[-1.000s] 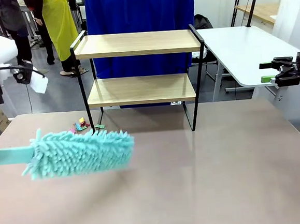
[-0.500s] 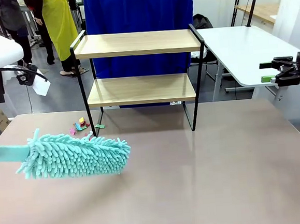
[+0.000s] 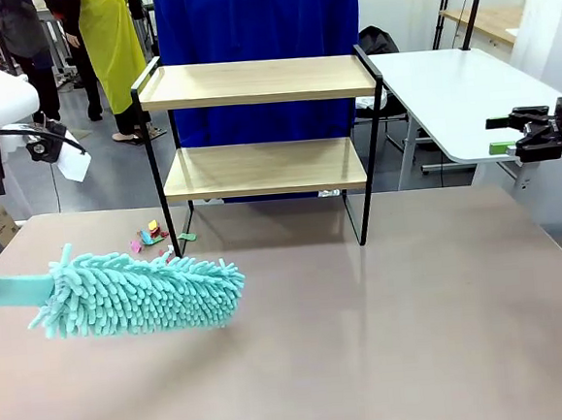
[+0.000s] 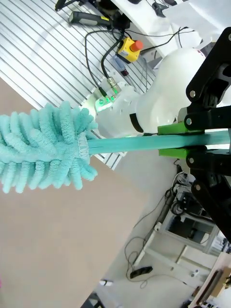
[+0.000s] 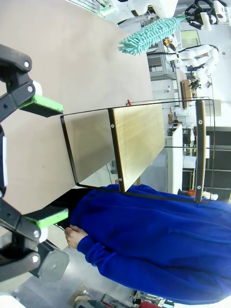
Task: Clean the shelf.
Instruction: Hand the Duster back to the human.
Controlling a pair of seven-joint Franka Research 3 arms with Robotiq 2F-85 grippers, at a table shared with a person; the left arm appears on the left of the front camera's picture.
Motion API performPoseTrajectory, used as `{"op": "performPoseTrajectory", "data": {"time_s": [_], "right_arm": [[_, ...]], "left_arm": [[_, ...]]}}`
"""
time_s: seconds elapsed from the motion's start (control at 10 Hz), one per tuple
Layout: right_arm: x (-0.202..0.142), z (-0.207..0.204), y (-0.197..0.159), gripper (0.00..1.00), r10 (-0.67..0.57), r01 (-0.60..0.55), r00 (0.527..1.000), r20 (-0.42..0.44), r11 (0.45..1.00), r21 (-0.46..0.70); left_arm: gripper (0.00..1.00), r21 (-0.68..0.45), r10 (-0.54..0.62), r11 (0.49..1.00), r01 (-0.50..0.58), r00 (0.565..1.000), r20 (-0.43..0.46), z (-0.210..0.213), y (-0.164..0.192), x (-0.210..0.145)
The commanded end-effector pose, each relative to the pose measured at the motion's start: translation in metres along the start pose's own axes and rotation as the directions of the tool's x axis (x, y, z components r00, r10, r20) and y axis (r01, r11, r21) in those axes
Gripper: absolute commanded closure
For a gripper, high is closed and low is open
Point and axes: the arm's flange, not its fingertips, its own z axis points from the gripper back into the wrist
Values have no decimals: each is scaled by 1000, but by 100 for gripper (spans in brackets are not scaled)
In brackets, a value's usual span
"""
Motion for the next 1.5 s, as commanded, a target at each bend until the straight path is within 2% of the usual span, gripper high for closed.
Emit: {"op": "performPoseTrajectory", "data": {"time_s": [0.0,0.4,0.5,0.7,0.8,1.0,1.2,1.3,1.4], "right_arm": [[3,-1,1,0,6,-6,1000,0,1000,3],[0,0,0,0,0,0,1000,0,1000,0],[24,-7,5,0,33,-33,999,-7,999,35],[64,-25,24,0,18,-27,998,60,988,154],[80,-34,39,0,-8,-15,994,105,976,215],[101,-50,75,0,-91,34,982,162,944,327],[105,-66,103,0,-169,80,966,197,914,397],[101,-77,113,0,-188,94,962,197,908,407],[93,-88,128,0,-211,118,958,193,906,407]], "left_arm": [[87,-14,16,1000,-16,1000,8,-1,-2,-2],[87,0,0,1000,0,1000,0,0,0,0],[87,11,-43,999,42,997,69,6,1,-2],[87,24,-153,988,151,972,180,2,5,22],[87,31,-212,977,211,950,228,-3,12,31],[87,61,-329,942,329,876,352,-20,21,50],[87,76,-458,876,477,771,442,-32,28,70],[87,91,-504,846,525,730,461,-37,34,81],[87,104,-511,838,536,703,496,-45,39,95]]}}
